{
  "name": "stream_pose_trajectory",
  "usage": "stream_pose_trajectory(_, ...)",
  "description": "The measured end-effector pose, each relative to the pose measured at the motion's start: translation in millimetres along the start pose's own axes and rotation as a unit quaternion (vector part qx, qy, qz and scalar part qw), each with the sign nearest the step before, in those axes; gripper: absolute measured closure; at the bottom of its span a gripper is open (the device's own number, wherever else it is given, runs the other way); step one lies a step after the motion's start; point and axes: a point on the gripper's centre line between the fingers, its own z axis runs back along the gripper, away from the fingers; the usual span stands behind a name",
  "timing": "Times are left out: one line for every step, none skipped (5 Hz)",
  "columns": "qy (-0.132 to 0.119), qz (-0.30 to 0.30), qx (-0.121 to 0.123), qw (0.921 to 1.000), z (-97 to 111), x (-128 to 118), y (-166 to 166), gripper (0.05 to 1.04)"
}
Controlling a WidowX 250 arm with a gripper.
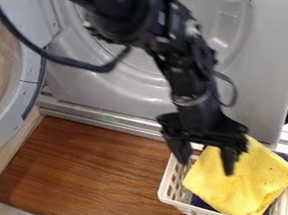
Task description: Remove the yellow cloth from the basket and put it on the floor
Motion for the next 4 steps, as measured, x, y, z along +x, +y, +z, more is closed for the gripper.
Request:
stream_pose_trajectory(-0.008,-0.012,0.013,0.9998,-15.5,1.4,-8.8,0.083)
stream_pose_trajectory(-0.01,-0.024,0.025,0.9993,-32.0,1.6,-10.5,0.083)
stream_pose_trajectory(-0.009,-0.026,0.04,0.9988,-45.3,1.5,-4.3,0.083)
stream_pose_trajectory(-0.009,-0.038,0.033,0.9987,-57.4,6.0,-5.6,0.083)
